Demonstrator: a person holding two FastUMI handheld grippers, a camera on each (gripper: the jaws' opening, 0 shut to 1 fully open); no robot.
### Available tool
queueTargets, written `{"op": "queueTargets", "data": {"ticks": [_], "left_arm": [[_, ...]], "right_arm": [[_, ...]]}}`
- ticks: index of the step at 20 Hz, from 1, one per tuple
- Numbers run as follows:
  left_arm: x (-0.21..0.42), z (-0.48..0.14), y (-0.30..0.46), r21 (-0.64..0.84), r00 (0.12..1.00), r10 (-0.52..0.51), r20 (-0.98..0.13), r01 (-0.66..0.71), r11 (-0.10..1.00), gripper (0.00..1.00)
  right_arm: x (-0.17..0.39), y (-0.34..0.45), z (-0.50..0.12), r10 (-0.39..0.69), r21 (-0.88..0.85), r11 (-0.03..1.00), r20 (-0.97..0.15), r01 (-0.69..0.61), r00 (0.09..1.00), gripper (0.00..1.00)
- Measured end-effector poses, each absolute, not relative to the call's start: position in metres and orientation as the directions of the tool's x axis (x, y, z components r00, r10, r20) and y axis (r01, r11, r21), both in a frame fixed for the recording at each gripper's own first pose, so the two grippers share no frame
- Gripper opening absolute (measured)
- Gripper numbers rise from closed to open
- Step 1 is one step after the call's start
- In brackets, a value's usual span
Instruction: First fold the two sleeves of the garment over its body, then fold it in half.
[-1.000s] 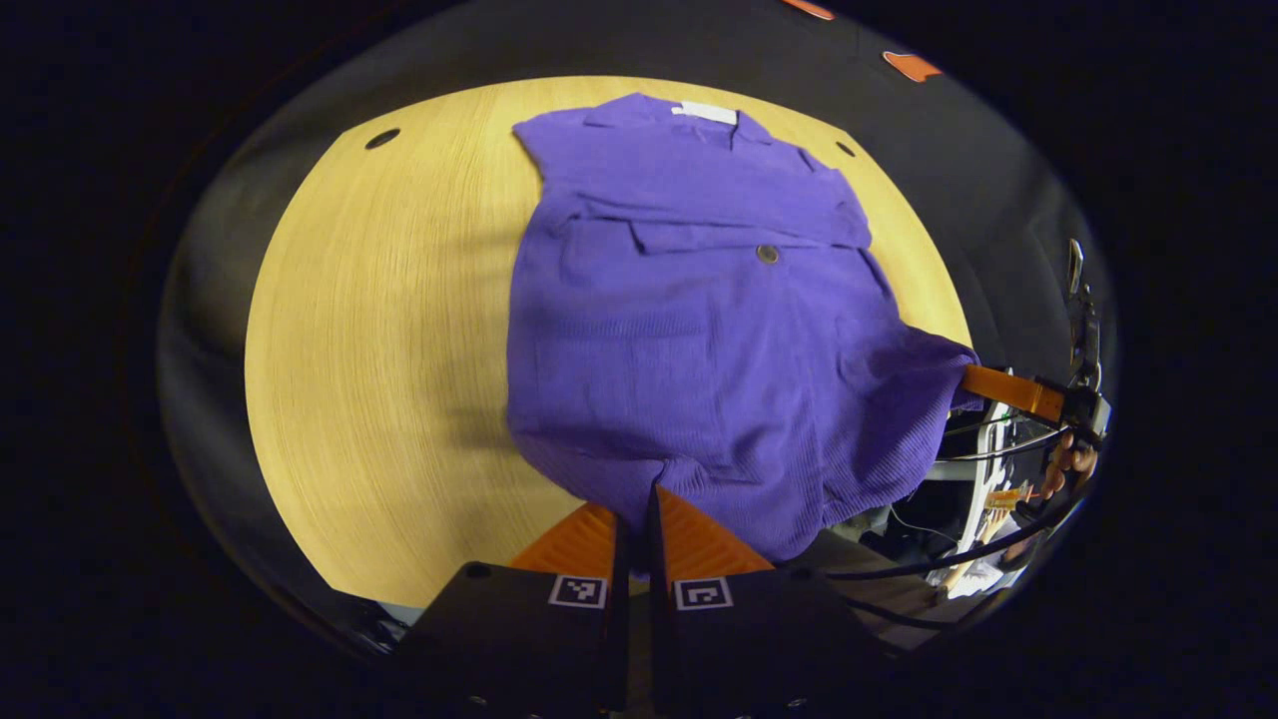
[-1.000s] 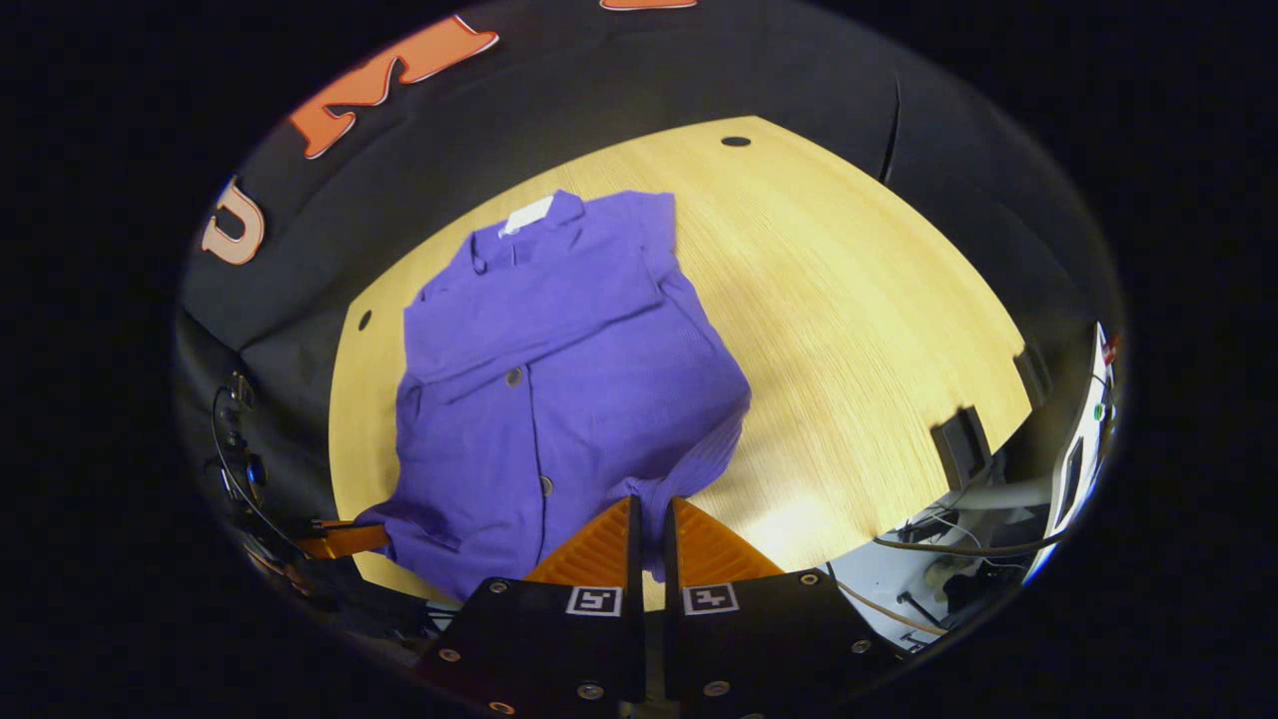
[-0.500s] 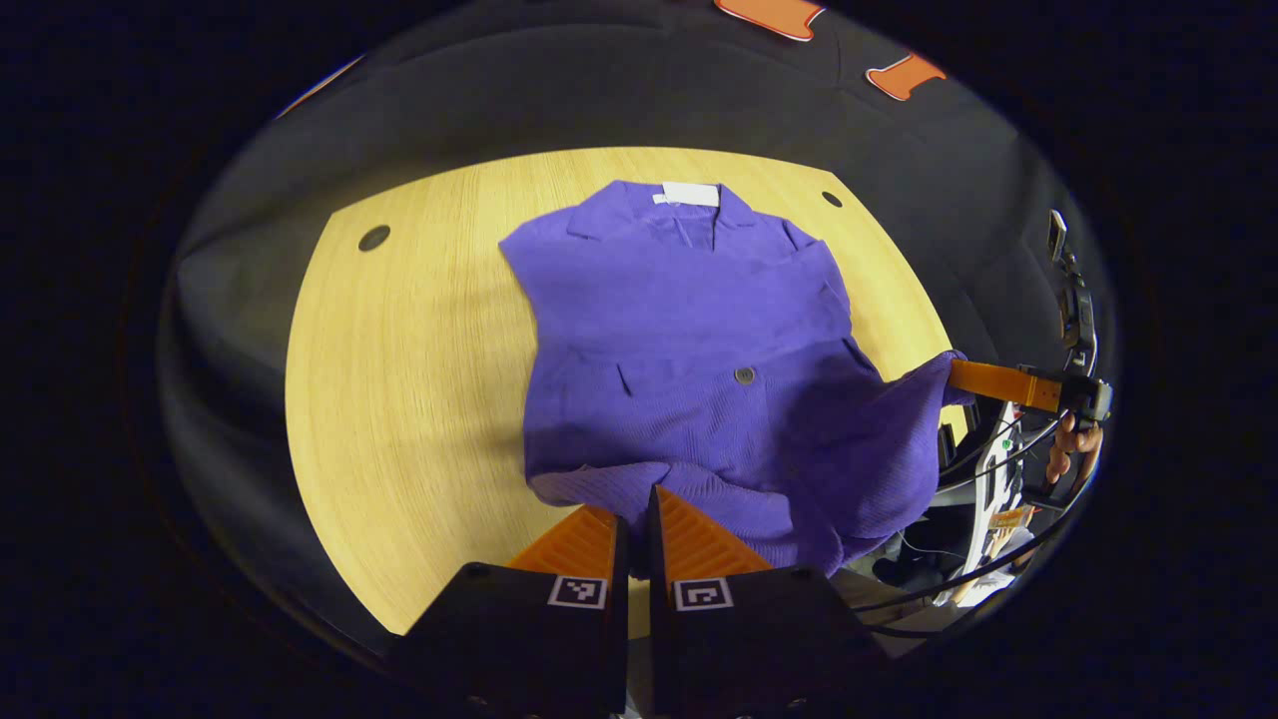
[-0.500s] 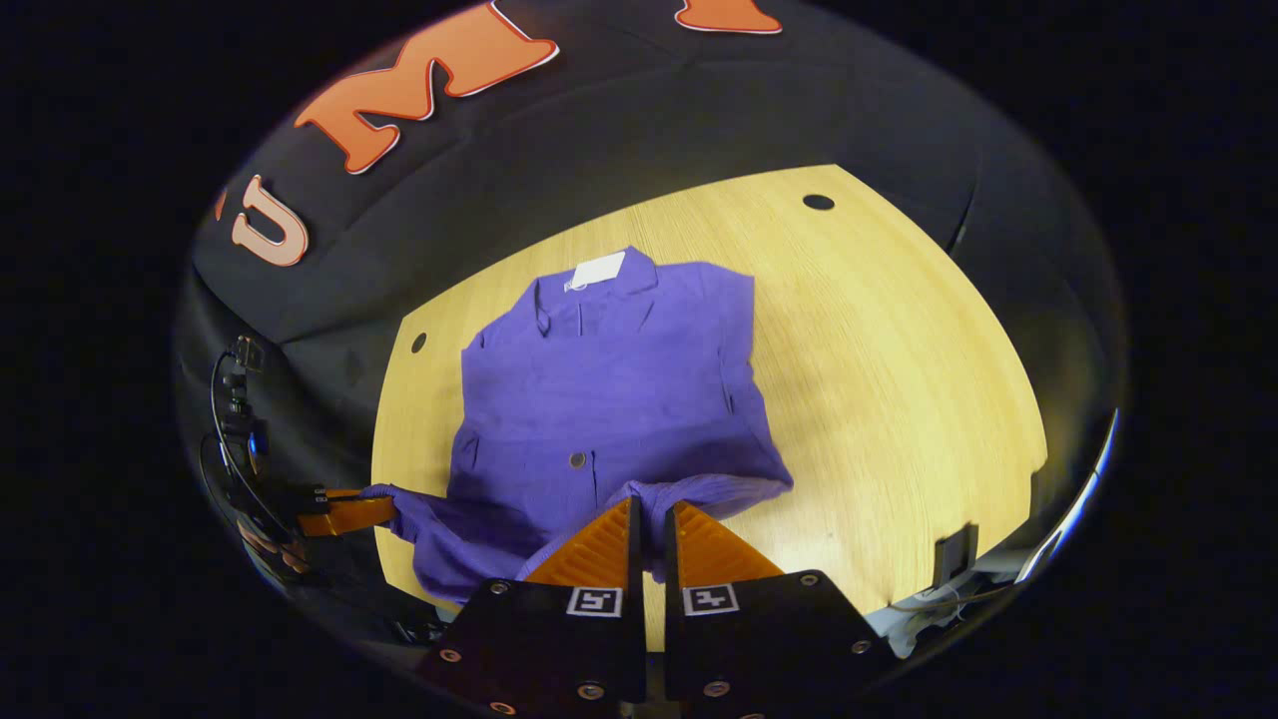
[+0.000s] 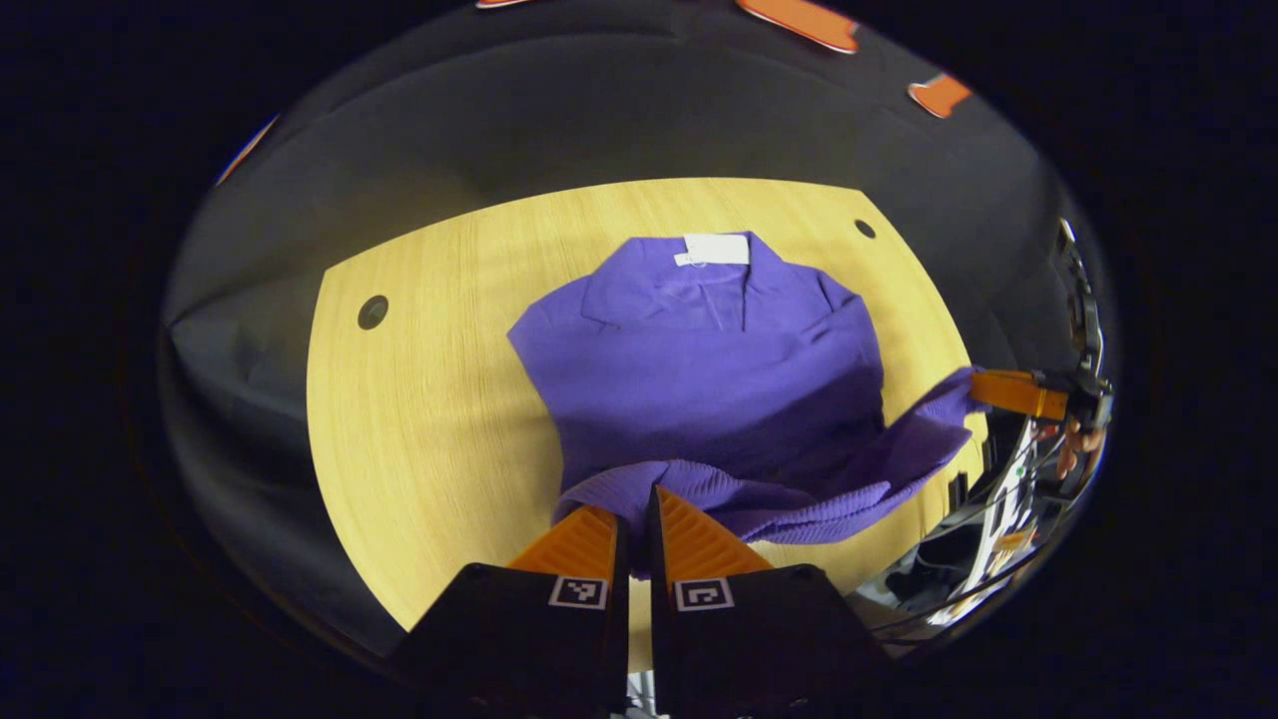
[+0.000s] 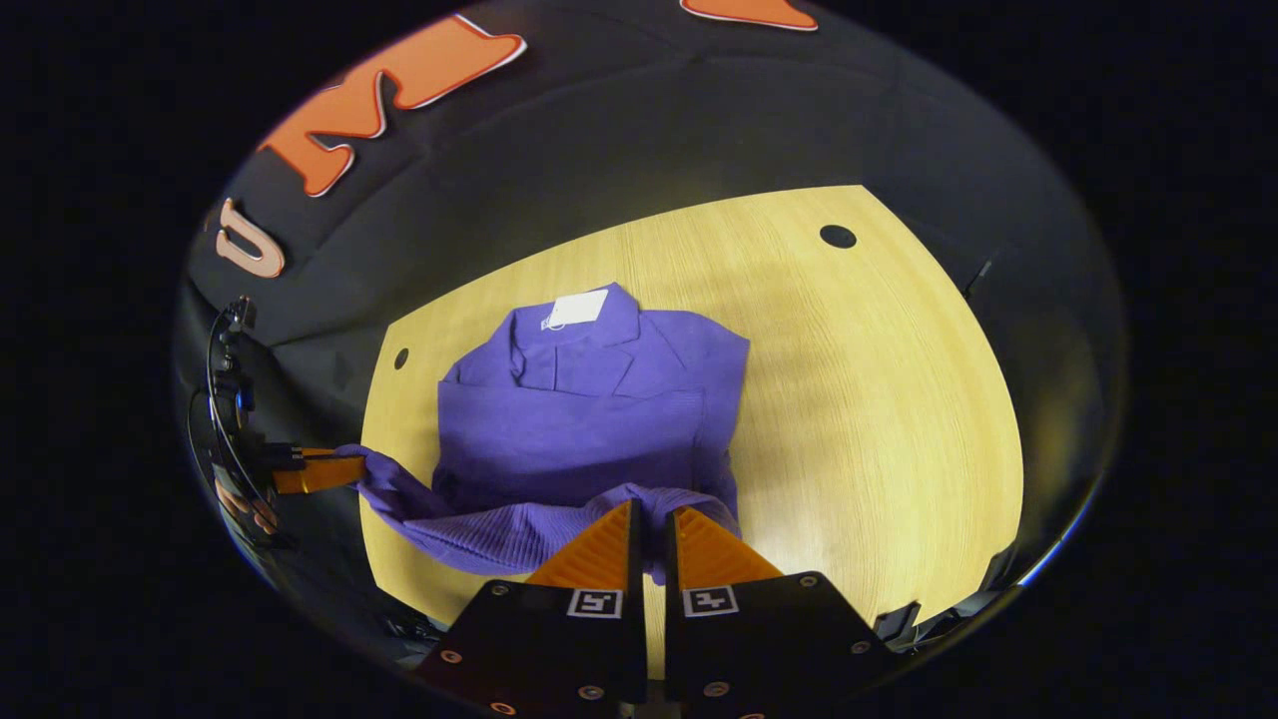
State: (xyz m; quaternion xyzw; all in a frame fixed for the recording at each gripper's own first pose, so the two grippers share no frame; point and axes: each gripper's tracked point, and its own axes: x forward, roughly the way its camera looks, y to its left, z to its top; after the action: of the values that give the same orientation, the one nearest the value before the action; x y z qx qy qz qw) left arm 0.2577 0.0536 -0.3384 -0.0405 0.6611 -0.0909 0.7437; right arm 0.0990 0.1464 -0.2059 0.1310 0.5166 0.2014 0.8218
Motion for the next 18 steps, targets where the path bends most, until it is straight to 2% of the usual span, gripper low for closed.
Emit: {"op": "queueTargets", "data": {"ticks": [2,5,13,18], "left_arm": [[0.275,-0.349,0.061,-0.148,0.11,-0.153,-0.982,0.053,0.988,0.11],[0.304,-0.358,0.069,-0.099,0.164,-0.097,-0.982,-0.003,0.995,0.11],[0.36,-0.378,0.051,-0.107,0.295,-0.073,-0.953,-0.101,0.989,0.11],[0.409,-0.394,0.062,-0.129,0.382,-0.049,-0.923,-0.186,0.974,0.13]], "right_arm": [[0.113,0.148,-0.215,0.474,0.434,0.881,-0.807,-0.19,0.353,0.08],[0.142,0.154,-0.219,0.494,0.455,0.87,-0.798,-0.192,0.345,0.07],[0.207,0.173,-0.218,0.57,0.553,0.819,-0.752,-0.154,0.331,0.08],[0.256,0.186,-0.23,0.591,0.618,0.785,-0.721,-0.05,0.362,0.09]]}}
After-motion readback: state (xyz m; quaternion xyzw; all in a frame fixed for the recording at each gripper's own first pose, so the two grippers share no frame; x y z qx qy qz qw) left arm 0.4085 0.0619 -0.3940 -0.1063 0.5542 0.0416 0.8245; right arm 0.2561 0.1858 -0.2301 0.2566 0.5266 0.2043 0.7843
